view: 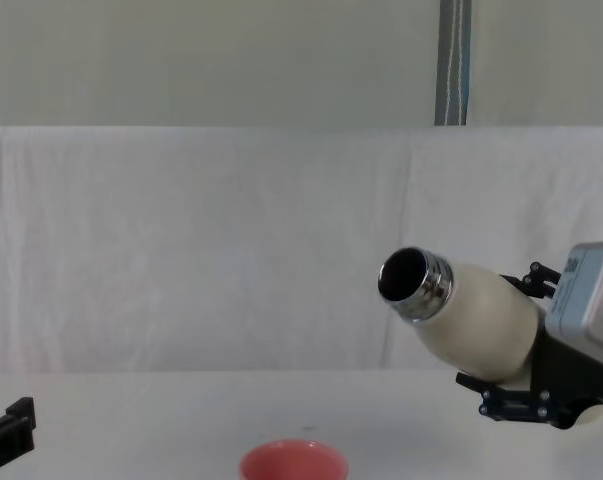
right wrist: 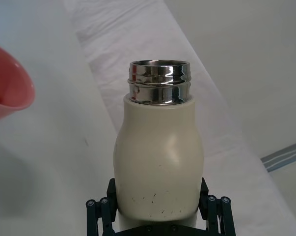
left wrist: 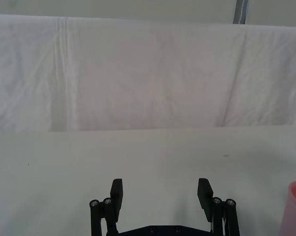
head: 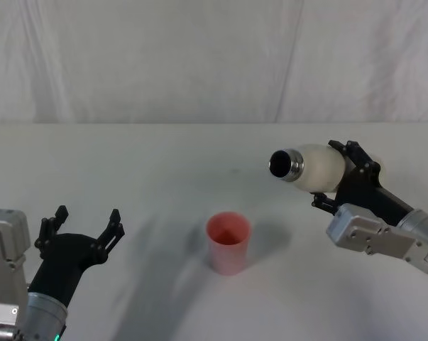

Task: Grasp the thermos with one hand and pour water into the cup lid.

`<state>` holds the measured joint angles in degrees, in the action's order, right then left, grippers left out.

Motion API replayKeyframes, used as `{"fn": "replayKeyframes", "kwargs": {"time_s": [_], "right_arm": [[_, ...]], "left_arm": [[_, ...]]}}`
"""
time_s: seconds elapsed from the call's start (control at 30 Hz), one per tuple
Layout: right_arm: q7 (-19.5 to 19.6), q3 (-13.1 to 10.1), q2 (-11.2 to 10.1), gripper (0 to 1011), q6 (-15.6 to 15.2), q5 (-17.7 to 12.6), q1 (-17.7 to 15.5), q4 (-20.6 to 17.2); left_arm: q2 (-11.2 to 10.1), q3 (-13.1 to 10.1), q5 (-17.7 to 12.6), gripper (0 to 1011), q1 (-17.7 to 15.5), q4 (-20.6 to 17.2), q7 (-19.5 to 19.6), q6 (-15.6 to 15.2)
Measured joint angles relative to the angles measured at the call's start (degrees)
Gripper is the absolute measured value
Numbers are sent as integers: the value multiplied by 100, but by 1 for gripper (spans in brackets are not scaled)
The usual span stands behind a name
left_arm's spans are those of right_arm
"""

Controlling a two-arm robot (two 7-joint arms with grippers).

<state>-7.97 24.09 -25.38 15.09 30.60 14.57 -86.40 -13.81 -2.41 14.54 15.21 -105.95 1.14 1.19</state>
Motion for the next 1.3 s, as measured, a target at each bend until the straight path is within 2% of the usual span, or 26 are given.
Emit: {"fn": "replayKeyframes", "kwargs": {"time_s": [0.5,1.3], "right_arm": [[244,244,-46,950,53,526,78,105],[550,683,-29,950,113,1128,368,323]], "left_arm": [[0,0,0,1001,0,0,0,0],[0,0,0,1001,0,0,0,0]]}}
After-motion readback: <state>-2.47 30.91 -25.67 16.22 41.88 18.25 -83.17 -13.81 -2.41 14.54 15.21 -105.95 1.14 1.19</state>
